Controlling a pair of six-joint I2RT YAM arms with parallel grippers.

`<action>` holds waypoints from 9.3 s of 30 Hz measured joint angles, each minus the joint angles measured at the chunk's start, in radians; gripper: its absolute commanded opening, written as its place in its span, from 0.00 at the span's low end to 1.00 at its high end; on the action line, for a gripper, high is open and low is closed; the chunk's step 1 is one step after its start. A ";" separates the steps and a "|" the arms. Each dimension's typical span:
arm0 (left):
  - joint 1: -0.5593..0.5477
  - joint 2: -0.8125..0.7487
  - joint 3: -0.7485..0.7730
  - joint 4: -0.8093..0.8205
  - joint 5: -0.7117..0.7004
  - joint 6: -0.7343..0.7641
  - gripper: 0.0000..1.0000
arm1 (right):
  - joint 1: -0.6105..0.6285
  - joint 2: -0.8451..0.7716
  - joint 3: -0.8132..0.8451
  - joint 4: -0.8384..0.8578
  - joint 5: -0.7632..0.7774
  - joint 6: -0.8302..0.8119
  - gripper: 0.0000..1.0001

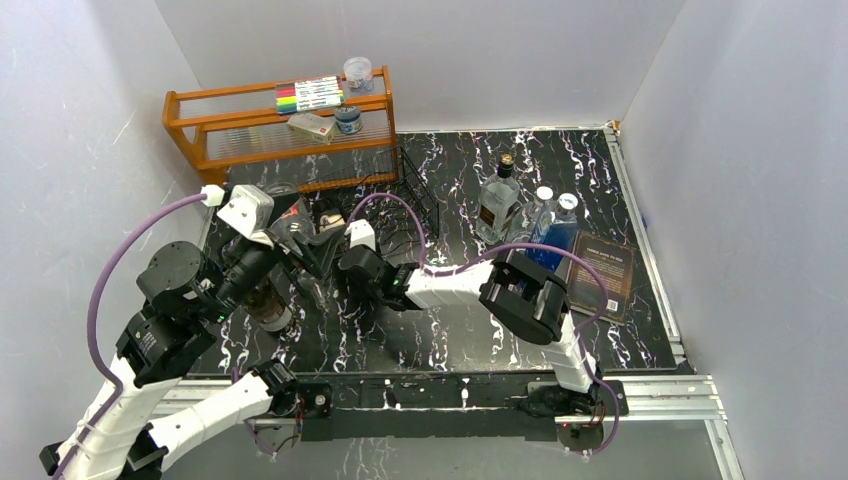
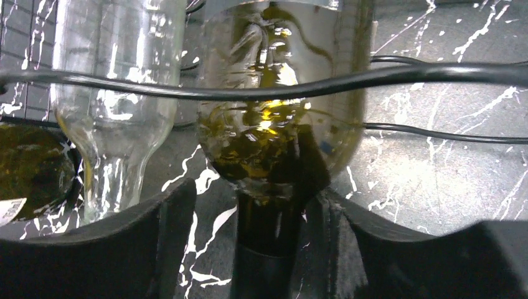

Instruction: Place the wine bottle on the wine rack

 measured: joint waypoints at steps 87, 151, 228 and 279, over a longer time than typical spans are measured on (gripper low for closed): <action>0.000 0.090 -0.225 0.071 0.042 -0.066 0.98 | -0.680 -0.995 -0.151 -1.028 0.134 -0.209 0.47; 0.000 0.386 -0.686 0.708 0.626 -0.192 0.97 | -0.684 -1.097 -0.383 -0.602 -0.843 0.076 0.28; -0.072 0.550 -0.316 0.320 0.314 1.308 0.15 | -0.476 -0.859 -0.087 -0.963 -0.730 -0.336 0.55; -0.079 0.081 -0.262 0.394 0.129 0.435 0.98 | -0.351 -0.910 -0.314 -0.870 -0.515 -0.204 0.00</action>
